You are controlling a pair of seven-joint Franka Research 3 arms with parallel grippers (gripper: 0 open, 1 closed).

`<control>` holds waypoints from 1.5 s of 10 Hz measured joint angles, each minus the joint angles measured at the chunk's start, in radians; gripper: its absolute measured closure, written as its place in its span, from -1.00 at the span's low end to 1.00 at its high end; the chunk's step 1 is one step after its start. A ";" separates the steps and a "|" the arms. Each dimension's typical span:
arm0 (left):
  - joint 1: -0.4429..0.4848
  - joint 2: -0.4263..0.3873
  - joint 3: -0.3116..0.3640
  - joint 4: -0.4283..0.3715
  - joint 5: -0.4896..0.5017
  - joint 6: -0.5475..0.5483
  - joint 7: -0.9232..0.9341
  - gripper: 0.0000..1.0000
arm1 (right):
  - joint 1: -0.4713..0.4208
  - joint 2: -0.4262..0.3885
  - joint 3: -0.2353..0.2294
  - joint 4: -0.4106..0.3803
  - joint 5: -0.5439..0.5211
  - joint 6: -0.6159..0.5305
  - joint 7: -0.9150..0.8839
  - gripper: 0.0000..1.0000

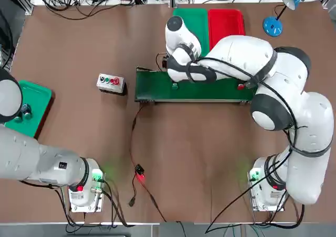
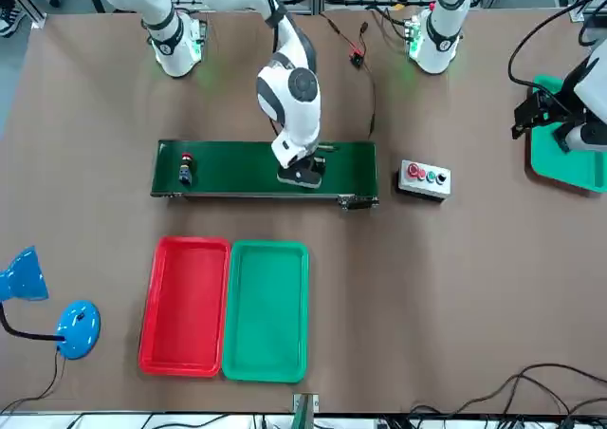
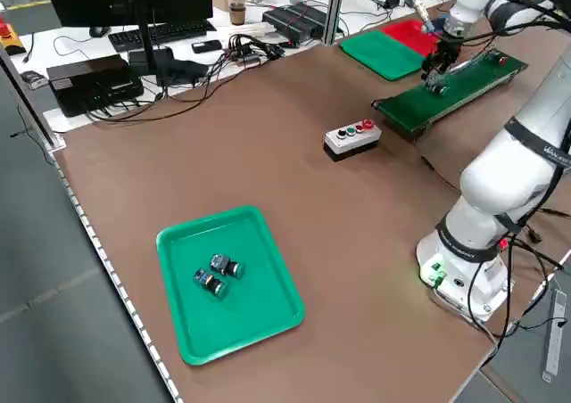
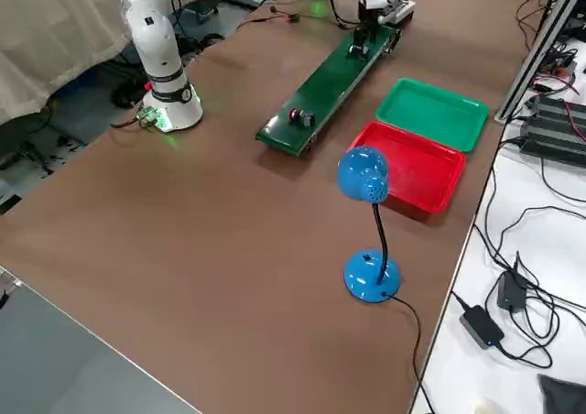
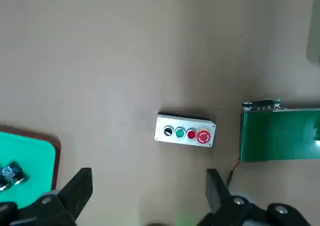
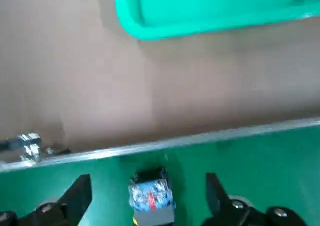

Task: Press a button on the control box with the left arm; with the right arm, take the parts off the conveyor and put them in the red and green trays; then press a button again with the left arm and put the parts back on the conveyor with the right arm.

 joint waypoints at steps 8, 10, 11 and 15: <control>0.000 0.000 0.001 0.000 0.000 0.000 0.000 -1.00 | -0.368 -0.168 -0.012 0.193 -0.041 -0.326 -0.365 -1.00; 0.001 0.000 0.002 0.000 0.000 0.000 0.000 -1.00 | -0.467 -0.245 -0.011 0.191 -0.041 -0.381 -0.468 -1.00; 0.002 0.000 0.002 0.000 0.000 0.000 0.000 -1.00 | -0.505 -0.278 -0.010 0.189 -0.040 -0.406 -0.518 -1.00; 0.003 0.000 0.003 0.000 0.000 0.000 0.000 -1.00 | -0.631 -0.380 -0.009 0.182 -0.040 -0.507 -0.710 -1.00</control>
